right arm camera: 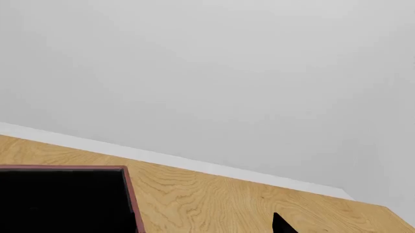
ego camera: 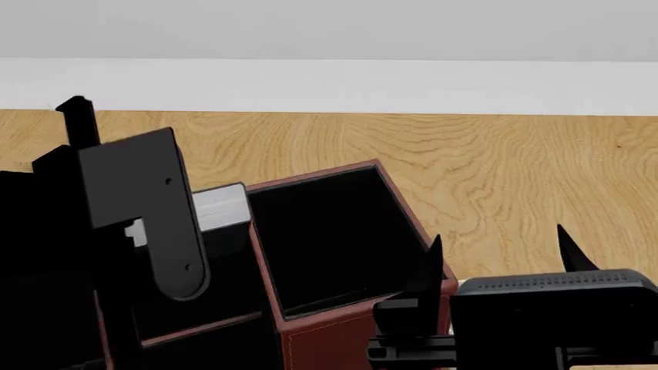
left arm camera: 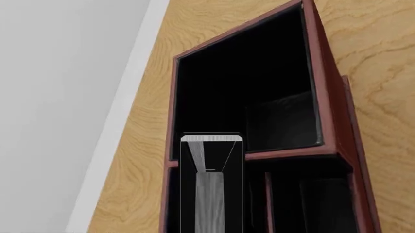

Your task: Pick up the book and place it in the front compartment of the caddy.

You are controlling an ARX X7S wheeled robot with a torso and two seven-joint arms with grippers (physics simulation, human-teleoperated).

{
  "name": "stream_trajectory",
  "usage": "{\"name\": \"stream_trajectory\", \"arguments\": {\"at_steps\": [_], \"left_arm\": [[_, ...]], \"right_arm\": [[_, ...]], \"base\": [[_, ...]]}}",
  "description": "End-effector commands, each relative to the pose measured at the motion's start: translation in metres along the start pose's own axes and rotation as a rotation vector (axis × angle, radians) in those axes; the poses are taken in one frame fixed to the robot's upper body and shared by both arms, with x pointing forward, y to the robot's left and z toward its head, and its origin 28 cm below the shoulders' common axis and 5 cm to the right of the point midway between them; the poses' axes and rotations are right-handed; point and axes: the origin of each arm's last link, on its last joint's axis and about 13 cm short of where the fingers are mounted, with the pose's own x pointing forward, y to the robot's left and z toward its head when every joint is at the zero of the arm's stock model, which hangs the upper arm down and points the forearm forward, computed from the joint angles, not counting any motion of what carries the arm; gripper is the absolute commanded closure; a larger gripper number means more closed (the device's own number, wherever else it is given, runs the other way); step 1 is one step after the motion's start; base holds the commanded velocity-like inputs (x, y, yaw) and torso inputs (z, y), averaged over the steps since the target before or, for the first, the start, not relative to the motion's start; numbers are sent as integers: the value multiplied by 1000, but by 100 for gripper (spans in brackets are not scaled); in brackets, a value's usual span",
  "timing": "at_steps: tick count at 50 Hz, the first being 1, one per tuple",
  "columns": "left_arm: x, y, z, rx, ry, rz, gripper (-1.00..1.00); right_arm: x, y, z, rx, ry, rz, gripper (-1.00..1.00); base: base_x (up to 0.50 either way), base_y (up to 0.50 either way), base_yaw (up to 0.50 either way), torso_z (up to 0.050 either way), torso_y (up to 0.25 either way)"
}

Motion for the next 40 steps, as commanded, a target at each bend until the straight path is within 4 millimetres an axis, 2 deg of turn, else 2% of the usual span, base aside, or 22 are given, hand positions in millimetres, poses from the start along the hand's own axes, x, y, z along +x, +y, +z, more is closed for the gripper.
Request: {"name": "stream_trajectory", "arguments": {"at_steps": [1,40], "left_arm": [[6,10,-4,-5,-5,90,100],[41,7,-31,-70,14,82,100]], "right_arm": [[0,0,-1,-1,2,-1,-100],[-2,-1,0,-6,3,-5,-100]], "base": [[0,0,0,0,0],[0,0,0,1,2]]}}
